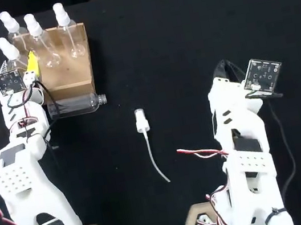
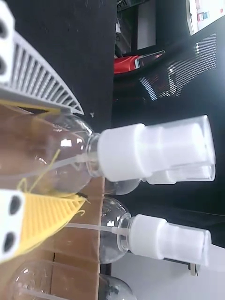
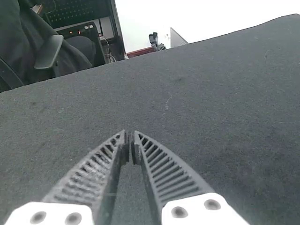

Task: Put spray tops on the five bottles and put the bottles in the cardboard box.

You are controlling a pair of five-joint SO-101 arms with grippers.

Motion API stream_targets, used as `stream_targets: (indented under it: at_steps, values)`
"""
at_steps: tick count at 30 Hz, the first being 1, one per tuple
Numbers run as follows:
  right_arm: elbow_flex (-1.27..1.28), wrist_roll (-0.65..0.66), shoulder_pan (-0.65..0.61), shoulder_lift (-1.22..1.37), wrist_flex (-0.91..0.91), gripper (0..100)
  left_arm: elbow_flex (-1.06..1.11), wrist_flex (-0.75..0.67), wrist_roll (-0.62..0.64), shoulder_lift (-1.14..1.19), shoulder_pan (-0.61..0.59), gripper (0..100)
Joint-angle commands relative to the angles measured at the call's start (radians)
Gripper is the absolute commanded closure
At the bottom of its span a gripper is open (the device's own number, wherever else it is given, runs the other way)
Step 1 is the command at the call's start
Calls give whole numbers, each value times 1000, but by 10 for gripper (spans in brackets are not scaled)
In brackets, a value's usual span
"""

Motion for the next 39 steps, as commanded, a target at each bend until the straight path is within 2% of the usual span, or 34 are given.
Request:
stream_targets:
  at_steps: [1, 10, 16, 30, 39]
  values:
    - [-28, -3, -12, -22, -25, 983, -30, -2, -9, -6, -27, 779]
    - [-28, -3, -12, -22, -25, 983, -30, 3, -9, -6, -27, 774]
    - [-28, -3, -12, -22, -25, 983, -15, 3, -9, -6, -27, 673]
    - [-28, -3, -12, -22, -25, 983, -12, -2, -9, -17, -27, 678]
    - [-28, -3, -12, -22, -25, 983, 87, 5, 25, -189, -27, 680]
